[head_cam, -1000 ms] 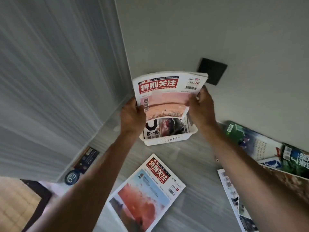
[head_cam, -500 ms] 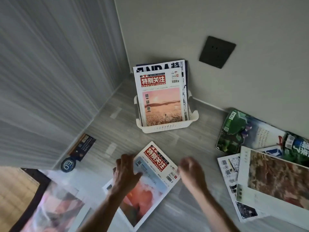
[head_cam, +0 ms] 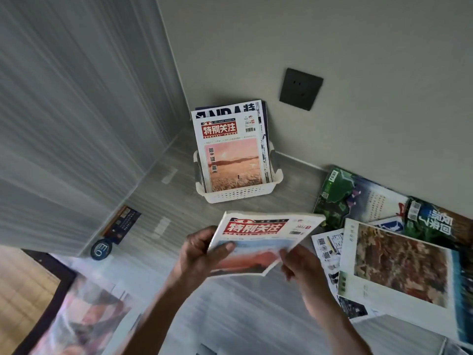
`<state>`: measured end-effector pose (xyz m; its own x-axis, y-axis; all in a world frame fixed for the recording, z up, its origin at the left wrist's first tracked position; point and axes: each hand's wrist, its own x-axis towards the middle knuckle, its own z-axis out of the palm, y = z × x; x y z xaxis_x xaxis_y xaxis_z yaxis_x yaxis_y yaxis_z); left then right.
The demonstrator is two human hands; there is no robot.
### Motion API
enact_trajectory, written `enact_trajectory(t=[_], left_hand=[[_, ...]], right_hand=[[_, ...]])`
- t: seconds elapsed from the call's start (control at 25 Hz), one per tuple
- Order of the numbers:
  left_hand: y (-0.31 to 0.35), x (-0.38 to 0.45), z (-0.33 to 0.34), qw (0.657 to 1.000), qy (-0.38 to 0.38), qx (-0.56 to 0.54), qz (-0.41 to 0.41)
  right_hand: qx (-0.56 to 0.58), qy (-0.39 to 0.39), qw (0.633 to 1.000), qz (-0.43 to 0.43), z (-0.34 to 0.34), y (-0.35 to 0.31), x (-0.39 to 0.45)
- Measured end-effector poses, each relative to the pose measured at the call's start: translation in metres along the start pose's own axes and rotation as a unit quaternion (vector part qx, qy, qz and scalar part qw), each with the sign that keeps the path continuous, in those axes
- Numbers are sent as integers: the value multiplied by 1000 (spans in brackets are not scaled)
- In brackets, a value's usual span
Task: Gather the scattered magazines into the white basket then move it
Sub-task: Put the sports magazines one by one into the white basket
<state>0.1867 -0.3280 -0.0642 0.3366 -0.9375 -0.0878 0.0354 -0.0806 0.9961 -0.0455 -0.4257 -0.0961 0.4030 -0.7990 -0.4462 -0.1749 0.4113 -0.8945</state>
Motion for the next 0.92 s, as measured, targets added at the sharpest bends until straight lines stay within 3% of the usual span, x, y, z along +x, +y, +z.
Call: enact_trajectory(t=[0.12,0.24,0.32,0.56,0.64,0.76,0.84,0.92], left_hand=[[6,9,0,987,81,123,65],[-19,0,7,975,110,193,-7],[-26,-3,7,964,119,238,-12],[69,100,-23,965,205,146,80],[77,148,-37,963,237,124,41],[63,187,-56,971,205,96,-76],[48,191,-64,959,177,166,-144],[32,175,-56,936,223,249,-110]], right_hand=[[-93,18,987,-127,-5,-20,8],[-239,62,959,-139,5,-7,9],[-253,78,953,-148,8,-11,14],[-205,106,944,-235,45,-138,101],[-230,148,934,-230,66,-165,146],[-246,163,944,-150,80,-171,194],[-220,129,964,-71,78,-153,201],[-213,136,965,-63,64,-120,182]])
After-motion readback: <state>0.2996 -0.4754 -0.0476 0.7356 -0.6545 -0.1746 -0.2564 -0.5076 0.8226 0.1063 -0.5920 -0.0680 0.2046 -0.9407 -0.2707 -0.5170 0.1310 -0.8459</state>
